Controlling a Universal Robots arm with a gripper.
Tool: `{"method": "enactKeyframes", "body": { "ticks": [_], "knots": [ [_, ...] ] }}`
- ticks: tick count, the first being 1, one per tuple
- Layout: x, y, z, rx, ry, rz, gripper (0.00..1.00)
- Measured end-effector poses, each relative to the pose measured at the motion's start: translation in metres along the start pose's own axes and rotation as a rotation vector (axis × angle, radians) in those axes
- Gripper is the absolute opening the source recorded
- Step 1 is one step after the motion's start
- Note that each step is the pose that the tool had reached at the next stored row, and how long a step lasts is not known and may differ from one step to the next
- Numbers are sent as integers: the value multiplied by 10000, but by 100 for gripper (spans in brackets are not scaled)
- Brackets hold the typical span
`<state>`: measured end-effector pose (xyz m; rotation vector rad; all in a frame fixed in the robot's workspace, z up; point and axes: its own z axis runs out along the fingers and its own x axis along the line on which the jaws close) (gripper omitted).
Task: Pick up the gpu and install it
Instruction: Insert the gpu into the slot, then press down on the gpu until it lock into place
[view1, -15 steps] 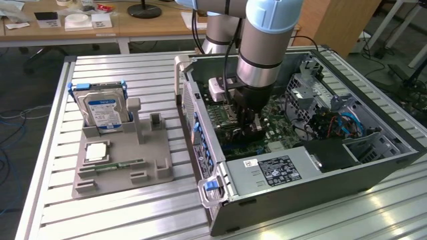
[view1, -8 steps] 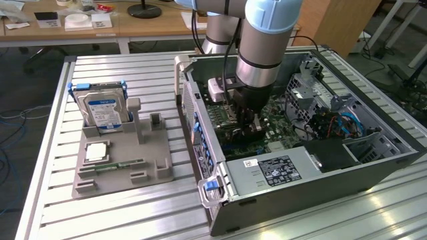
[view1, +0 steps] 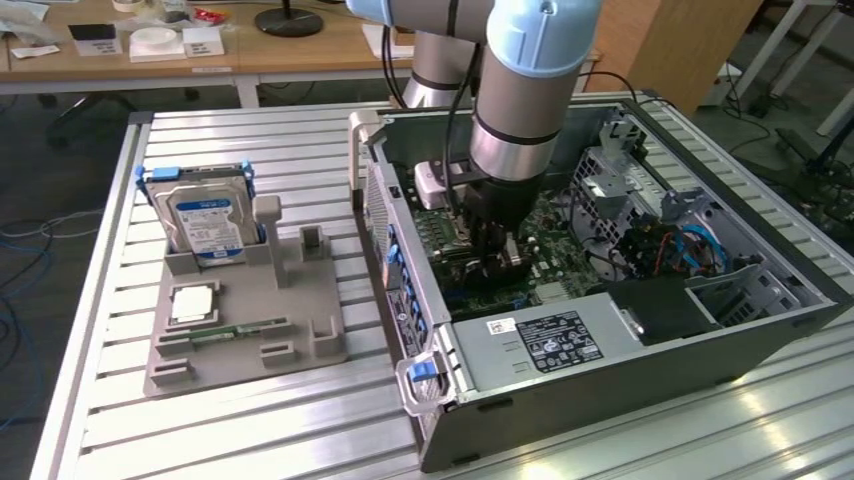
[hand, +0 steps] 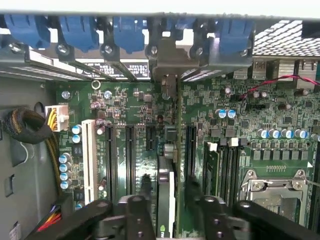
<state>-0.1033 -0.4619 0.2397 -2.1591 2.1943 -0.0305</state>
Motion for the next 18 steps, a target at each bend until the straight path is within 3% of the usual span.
{"method": "enactKeyframes", "body": {
  "ticks": [1, 18],
  "knots": [
    [0, 0, -1, -1, 2, -1, 99],
    [0, 0, -1, -1, 2, 0, 99]
  ]
}}
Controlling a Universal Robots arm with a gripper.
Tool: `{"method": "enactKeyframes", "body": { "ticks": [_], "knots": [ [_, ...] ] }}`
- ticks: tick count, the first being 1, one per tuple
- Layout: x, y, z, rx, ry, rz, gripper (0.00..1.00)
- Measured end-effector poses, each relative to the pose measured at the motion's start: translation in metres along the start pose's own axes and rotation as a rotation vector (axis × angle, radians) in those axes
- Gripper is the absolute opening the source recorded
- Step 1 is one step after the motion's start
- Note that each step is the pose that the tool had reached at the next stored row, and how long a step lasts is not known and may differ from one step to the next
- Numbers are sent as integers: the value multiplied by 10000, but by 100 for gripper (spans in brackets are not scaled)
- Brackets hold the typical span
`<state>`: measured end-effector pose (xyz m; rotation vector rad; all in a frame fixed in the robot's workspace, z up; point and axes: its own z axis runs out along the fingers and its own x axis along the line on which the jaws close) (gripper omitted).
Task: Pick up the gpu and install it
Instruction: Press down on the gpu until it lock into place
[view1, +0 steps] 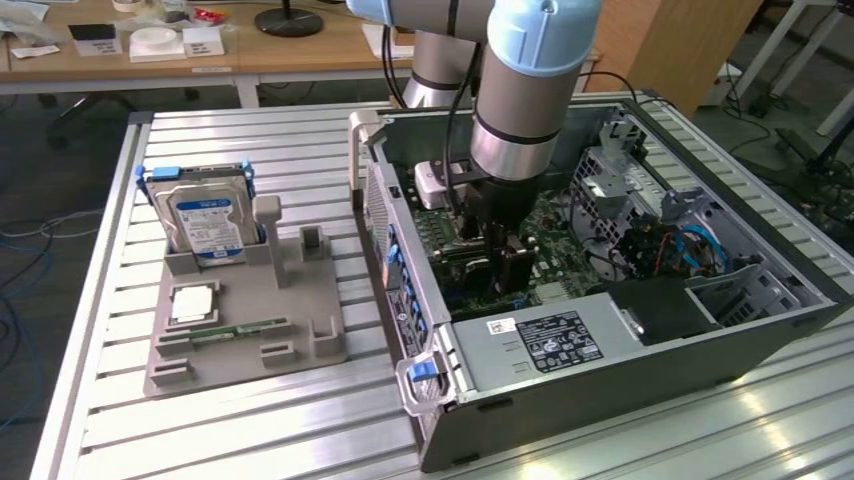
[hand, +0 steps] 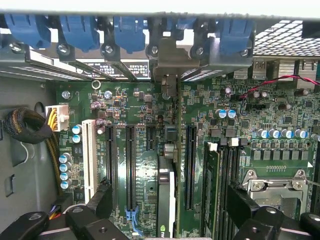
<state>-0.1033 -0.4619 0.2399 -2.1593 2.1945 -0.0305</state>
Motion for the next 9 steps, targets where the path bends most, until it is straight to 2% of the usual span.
{"method": "enactKeyframes", "body": {
  "ticks": [4, 9],
  "knots": [
    [-1, -3, -56, 0, 1, 0, 99],
    [-8, -14, -249, 0, 1, 0, 99]
  ]
}}
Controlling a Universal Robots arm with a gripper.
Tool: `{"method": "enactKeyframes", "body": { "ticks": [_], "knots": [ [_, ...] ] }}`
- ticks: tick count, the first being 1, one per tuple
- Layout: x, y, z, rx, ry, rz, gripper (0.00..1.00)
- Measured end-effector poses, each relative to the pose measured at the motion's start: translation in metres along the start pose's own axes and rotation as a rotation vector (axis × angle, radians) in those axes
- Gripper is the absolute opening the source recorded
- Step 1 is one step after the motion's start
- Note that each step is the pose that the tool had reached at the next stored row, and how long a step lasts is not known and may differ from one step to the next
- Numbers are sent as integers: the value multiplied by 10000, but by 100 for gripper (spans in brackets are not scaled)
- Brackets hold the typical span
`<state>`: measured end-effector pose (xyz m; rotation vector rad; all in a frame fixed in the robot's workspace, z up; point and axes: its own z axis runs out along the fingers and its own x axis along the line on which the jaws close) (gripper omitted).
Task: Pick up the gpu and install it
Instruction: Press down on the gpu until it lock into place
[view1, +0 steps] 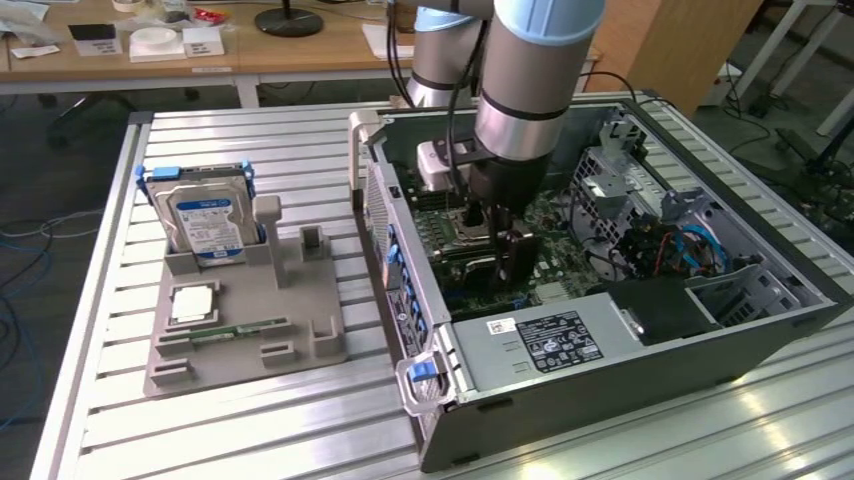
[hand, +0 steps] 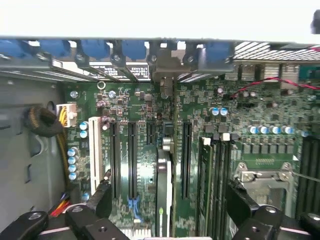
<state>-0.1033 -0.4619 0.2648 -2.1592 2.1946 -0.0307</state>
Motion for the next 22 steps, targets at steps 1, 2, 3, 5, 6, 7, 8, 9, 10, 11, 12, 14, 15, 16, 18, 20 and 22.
{"method": "enactKeyframes", "body": {
  "ticks": [1, 2, 3, 5, 6, 7, 8, 9, 10, 11, 12, 14, 15, 16, 18, 20, 22],
  "knots": [
    [-1, -2, -42, 0, -1, 0, 99],
    [-2, -4, -79, 0, -1, 0, 99],
    [-5, -9, -153, 1, -1, 0, 99],
    [-7, -13, -226, 0, 0, -1, 99],
    [-8, -15, -261, 0, 1, 0, 99],
    [-9, -17, -291, 1, -1, 0, 99],
    [-10, -18, -314, 0, -1, 0, 99],
    [-10, -19, -335, 0, 1, 0, 99],
    [-10, -20, -346, 0, 0, -1, 99],
    [-11, -20, -346, 1, -2, -1, 99],
    [-11, -20, -346, 1, -1, 0, 99],
    [-11, -20, -346, 1, -2, 0, 99],
    [-11, -20, -347, 0, -1, -1, 99],
    [-11, -20, -347, 1, -1, 0, 99],
    [-11, -20, -347, 0, -1, -1, 99],
    [-11, -20, -347, 0, -1, 0, 97],
    [-11, -20, -347, 0, -1, 0, 85]
  ]
}}
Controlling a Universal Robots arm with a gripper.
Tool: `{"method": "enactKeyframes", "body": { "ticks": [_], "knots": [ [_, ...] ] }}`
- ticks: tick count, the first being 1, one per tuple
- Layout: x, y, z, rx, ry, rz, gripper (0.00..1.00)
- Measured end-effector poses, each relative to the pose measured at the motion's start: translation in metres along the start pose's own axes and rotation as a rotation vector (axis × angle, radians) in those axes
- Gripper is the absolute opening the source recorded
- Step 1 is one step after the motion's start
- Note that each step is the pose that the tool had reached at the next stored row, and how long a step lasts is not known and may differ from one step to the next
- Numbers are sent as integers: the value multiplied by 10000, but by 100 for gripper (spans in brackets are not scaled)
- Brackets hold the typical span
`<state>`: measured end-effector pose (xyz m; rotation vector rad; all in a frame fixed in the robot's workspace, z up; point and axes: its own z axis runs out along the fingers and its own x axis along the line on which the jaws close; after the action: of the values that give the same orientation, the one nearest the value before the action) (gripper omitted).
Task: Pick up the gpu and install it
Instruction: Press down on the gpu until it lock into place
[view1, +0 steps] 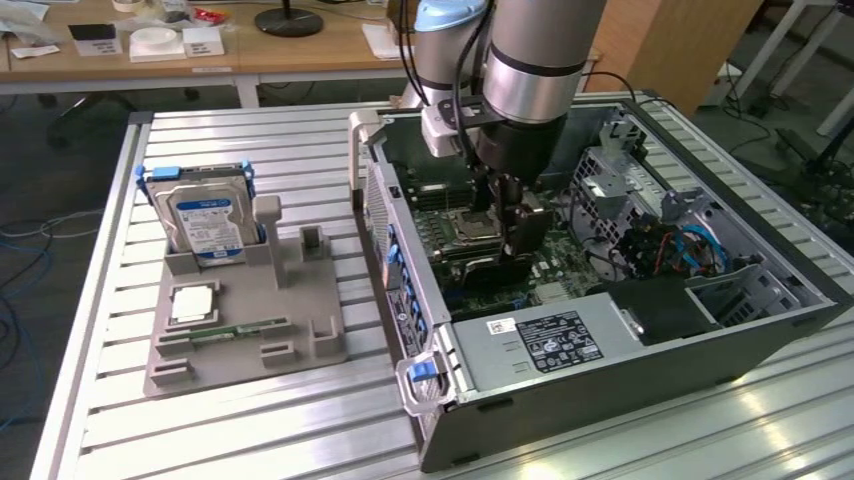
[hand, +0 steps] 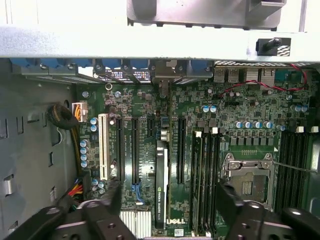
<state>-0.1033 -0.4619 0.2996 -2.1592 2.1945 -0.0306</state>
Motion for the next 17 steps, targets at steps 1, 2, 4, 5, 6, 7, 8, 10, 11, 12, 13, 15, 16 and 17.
{"method": "enactKeyframes", "body": {
  "ticks": [1, 2, 4, 5, 6, 7, 8, 10, 11, 12, 13, 15, 16, 17],
  "knots": [
    [0, 0, 0, 0, 0, 0, 79],
    [0, 0, 0, 0, 0, -1, 79],
    [0, 0, 0, 0, 0, 0, 73],
    [0, 0, 0, 0, 0, -1, 67],
    [0, 0, 0, 0, 0, 0, 62],
    [0, 0, 0, 0, 0, 0, 62],
    [0, 0, 0, 0, 0, 0, 56],
    [0, 0, 0, 0, 0, 0, 50],
    [0, 0, 0, 0, 0, 0, 44],
    [0, 0, 0, 0, 0, 0, 44],
    [0, 0, 0, 0, 0, 0, 38],
    [0, 0, 0, 0, 0, 0, 26],
    [0, 0, 0, 0, 0, 0, 21],
    [0, 0, 0, 0, 0, 0, 21]
  ]
}}
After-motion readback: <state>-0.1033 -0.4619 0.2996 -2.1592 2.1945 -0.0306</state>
